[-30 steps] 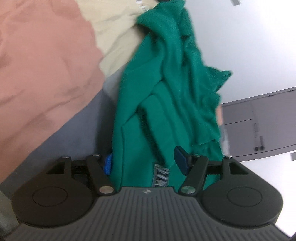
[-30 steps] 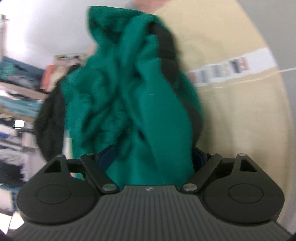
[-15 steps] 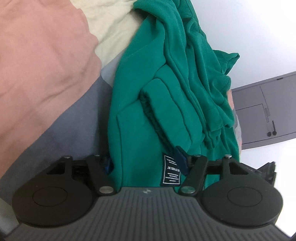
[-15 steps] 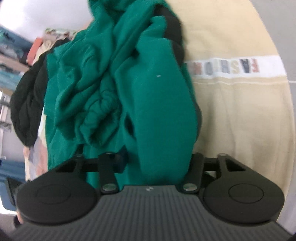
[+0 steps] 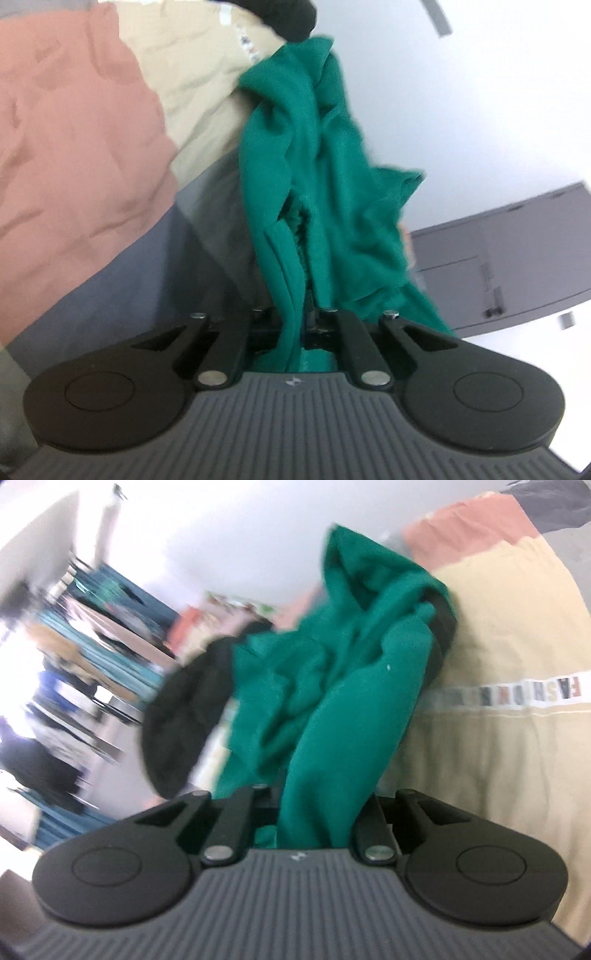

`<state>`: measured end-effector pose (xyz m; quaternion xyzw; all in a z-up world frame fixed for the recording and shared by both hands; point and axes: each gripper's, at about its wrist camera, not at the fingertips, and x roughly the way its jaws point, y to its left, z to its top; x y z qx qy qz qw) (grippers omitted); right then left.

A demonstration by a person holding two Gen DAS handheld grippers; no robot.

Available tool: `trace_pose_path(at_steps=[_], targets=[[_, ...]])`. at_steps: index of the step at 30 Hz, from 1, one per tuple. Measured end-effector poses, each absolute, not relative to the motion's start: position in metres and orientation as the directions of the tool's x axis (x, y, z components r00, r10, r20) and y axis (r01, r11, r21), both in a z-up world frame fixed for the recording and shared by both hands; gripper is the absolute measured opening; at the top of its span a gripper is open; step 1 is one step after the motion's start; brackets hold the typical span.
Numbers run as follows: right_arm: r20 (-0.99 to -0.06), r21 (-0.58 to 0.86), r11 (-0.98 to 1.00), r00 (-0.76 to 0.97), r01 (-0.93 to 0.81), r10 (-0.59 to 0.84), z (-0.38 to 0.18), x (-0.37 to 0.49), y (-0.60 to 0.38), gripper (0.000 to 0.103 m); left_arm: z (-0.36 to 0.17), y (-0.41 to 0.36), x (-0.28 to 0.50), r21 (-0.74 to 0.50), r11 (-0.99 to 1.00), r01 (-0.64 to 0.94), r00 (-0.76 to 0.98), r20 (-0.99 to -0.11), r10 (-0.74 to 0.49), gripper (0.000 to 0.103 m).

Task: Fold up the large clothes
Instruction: 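Grasp the folded hoodie side with both grippers and lift it, then fold the lifted hoodie side over the bundle and open both grippers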

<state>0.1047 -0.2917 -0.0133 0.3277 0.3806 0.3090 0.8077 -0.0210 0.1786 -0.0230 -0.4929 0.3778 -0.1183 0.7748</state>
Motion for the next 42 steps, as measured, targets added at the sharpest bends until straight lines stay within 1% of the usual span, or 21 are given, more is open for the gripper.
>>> trace_pose_path(at_steps=[5,7,9,11,17,22,26,31,35,39,42], targets=[[-0.282,0.824,0.485,0.53,-0.293,0.8,0.009,0.08,-0.303,0.017,0.001,0.188,-0.041,-0.882,0.44,-0.167,0.714,-0.416,-0.563,0.005],[-0.23,0.838,0.449,0.544,-0.311,0.807,0.017,0.069,-0.305,0.016,0.011,0.196,-0.052,-0.89,0.43,-0.155,0.724,-0.398,-0.563,0.005],[-0.175,0.857,0.407,0.563,-0.317,0.808,0.026,0.058,-0.308,0.013,0.019,0.202,-0.064,-0.902,0.407,-0.145,0.732,-0.375,-0.569,0.005],[-0.135,0.861,0.383,0.576,-0.335,0.806,0.034,0.044,-0.315,0.013,0.027,0.207,-0.078,-0.913,0.383,-0.139,0.738,-0.354,-0.575,0.005],[-0.107,0.876,0.369,0.619,-0.312,0.778,0.038,0.011,-0.33,0.011,0.054,0.21,-0.12,-0.933,0.347,-0.094,0.741,-0.299,-0.602,0.005],[-0.071,0.907,0.333,0.685,-0.258,0.725,0.034,-0.007,-0.353,0.011,0.058,0.217,-0.148,-0.957,0.284,-0.064,0.759,-0.232,-0.609,0.005],[-0.122,0.915,0.354,0.707,-0.192,0.697,0.036,0.019,-0.362,0.011,0.061,0.221,-0.133,-0.969,0.241,-0.054,0.772,-0.193,-0.605,0.005],[-0.163,0.907,0.39,0.721,-0.159,0.673,0.058,0.069,-0.358,0.011,0.087,0.225,-0.068,-0.964,0.262,-0.033,0.79,-0.186,-0.584,0.006],[-0.22,0.91,0.408,0.75,-0.072,0.624,0.058,0.132,-0.348,0.011,0.108,0.225,0.006,-0.935,0.349,-0.066,0.83,-0.246,-0.5,0.006],[-0.3,0.902,0.431,0.752,0.023,0.587,0.042,0.205,-0.338,0.011,0.109,0.219,0.085,-0.891,0.43,-0.147,0.838,-0.343,-0.425,0.007],[-0.343,0.891,0.449,0.753,0.071,0.561,0.023,0.245,-0.329,0.011,0.101,0.212,0.132,-0.852,0.494,-0.172,0.84,-0.389,-0.378,0.007]])
